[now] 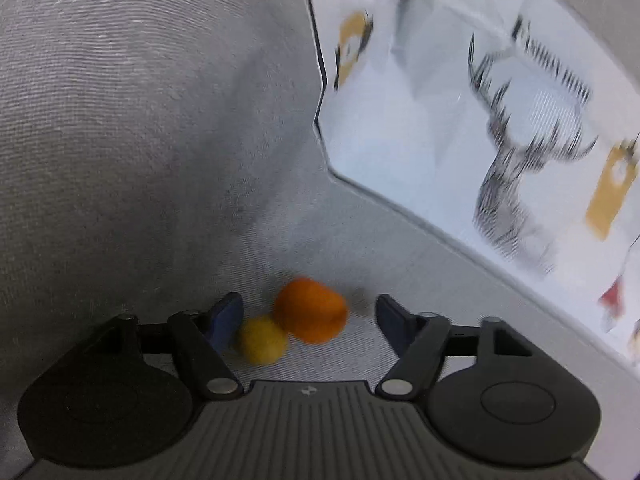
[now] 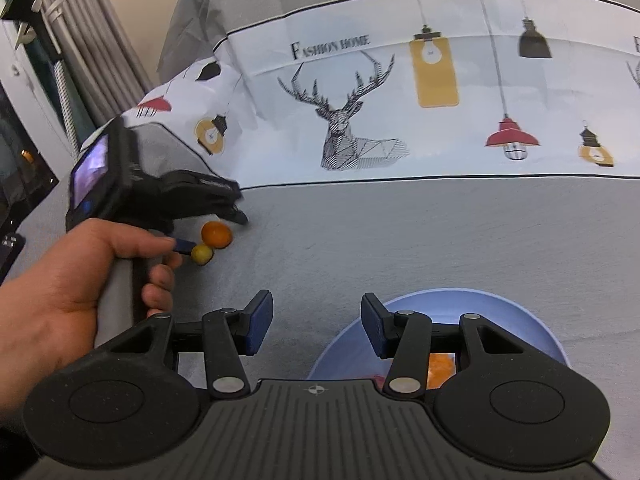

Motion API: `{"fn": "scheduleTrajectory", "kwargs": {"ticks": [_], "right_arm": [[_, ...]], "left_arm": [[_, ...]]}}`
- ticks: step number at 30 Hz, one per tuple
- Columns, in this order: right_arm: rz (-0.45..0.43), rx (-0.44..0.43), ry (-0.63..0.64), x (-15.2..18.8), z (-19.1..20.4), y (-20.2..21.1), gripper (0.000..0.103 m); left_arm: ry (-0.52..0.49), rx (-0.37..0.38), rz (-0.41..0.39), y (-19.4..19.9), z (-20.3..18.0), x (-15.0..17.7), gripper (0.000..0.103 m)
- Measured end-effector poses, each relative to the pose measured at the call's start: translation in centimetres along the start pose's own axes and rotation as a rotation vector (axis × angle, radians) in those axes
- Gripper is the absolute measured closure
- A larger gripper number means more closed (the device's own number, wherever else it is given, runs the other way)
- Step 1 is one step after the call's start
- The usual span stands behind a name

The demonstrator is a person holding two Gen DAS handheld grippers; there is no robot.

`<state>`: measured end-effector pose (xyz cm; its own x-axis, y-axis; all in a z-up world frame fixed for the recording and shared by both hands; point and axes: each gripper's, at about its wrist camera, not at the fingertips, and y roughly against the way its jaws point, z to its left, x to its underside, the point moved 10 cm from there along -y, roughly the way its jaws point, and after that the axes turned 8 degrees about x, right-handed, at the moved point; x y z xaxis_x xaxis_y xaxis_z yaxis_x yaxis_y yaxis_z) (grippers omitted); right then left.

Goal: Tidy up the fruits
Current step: 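Grasp a tangerine with the left tool while the right tool approaches a yellow fruit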

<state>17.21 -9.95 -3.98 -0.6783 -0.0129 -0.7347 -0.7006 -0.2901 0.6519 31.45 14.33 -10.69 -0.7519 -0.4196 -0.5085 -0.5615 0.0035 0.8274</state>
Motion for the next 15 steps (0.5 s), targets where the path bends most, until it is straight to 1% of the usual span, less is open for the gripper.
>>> {"fn": "scheduleTrajectory", "kwargs": {"ticks": [1,2,6,7,8,10,11,13,15], "right_arm": [[0.001,0.001,0.009,0.0,0.1,-0.2,0.052],[0.003,0.003,0.015,0.0,0.1,-0.5,0.052],[0.007,0.004,0.017,-0.3,0.1,-1.3,0.052],[0.005,0.003,0.017,-0.4,0.2,-1.3,0.052],[0.004,0.003,0.018,-0.5,0.3,-1.4,0.052],[0.001,0.001,0.024,-0.7,0.5,-1.5,0.052],[0.001,0.000,0.027,-0.7,0.6,-1.6,0.052],[0.002,-0.002,0.029,-0.8,0.7,-1.6,0.052],[0.001,-0.004,0.029,-0.8,0.8,-1.6,0.052]], "left_arm": [[-0.030,-0.027,-0.002,0.0,0.0,0.1,0.037],[-0.046,-0.038,-0.006,0.0,0.0,0.1,0.045],[-0.096,-0.032,-0.016,0.4,-0.3,0.3,0.051],[-0.111,-0.028,-0.016,0.7,-0.4,0.4,0.056],[-0.124,-0.018,-0.012,0.8,-0.7,0.5,0.064],[-0.136,0.012,0.020,1.0,-1.1,1.2,0.064],[-0.156,0.031,0.042,0.9,-1.5,1.6,0.064],[-0.215,0.052,0.059,1.2,-2.3,2.2,0.064],[-0.228,0.102,0.090,1.6,-3.1,3.0,0.064]]}}
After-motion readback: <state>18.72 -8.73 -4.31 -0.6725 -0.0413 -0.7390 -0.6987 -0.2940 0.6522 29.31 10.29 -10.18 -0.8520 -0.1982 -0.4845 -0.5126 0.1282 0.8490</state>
